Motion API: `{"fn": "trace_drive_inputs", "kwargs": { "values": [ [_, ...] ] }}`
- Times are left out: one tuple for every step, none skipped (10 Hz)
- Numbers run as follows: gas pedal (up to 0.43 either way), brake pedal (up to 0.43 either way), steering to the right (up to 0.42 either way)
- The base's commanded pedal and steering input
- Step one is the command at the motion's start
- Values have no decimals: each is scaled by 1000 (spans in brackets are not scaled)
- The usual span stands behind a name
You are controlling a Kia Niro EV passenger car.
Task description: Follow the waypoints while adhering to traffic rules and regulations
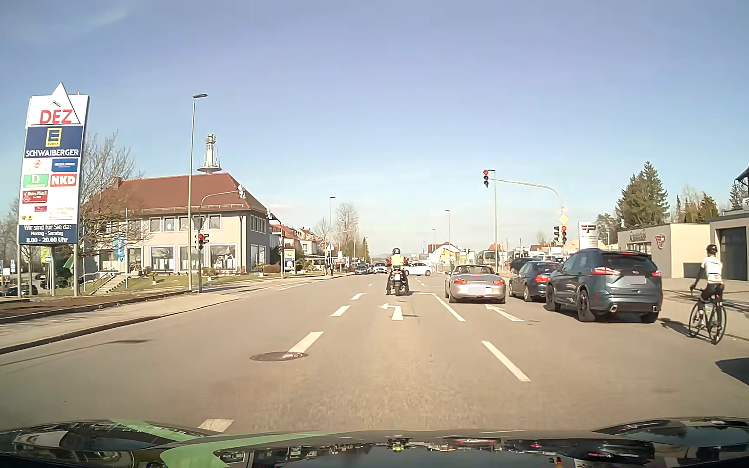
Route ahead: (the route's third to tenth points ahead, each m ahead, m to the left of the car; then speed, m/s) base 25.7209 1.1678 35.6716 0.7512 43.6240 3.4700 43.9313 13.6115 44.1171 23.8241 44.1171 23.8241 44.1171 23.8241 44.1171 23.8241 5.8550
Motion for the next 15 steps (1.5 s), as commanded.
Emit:
{"fn": "trace_drive_inputs", "kwargs": {
  "values": [
    [0,146,10],
    [0,128,10],
    [0,128,10],
    [0,128,10],
    [0,128,9],
    [0,128,8],
    [0,122,7],
    [0,116,7],
    [0,122,7],
    [0,122,7],
    [0,122,7],
    [0,122,7],
    [0,128,5],
    [0,134,3],
    [0,140,1]
  ]
}}
